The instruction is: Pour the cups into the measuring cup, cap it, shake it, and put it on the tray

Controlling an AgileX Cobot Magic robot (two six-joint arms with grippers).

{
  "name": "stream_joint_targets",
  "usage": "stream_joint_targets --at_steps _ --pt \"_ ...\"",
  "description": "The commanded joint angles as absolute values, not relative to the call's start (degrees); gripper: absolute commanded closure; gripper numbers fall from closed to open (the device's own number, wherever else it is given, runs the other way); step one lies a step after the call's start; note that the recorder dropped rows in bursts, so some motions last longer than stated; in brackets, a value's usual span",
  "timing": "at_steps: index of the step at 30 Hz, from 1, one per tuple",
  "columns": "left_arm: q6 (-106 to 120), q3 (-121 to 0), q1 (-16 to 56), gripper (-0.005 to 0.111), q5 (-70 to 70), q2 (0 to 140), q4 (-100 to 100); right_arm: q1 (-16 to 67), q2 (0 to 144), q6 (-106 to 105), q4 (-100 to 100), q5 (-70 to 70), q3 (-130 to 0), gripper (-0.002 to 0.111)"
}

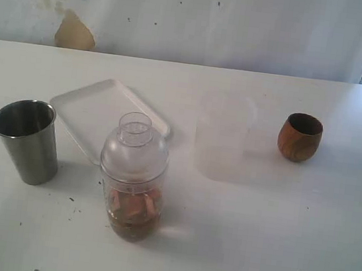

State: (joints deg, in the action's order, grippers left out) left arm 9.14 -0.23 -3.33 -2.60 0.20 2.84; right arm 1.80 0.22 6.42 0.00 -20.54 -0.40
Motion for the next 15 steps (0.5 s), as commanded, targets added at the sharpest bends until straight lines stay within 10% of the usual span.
stream_joint_targets --at_steps 1,15 --pt "9.07 0.00 -3.32 0.107 -6.31 0.00 2.71 1.64 0.00 6.63 0.00 -20.07 0.00 0.108" --pt "9.07 0.00 -3.32 0.107 -8.21 0.00 2.71 1.64 0.00 6.63 0.00 -20.07 0.00 0.108"
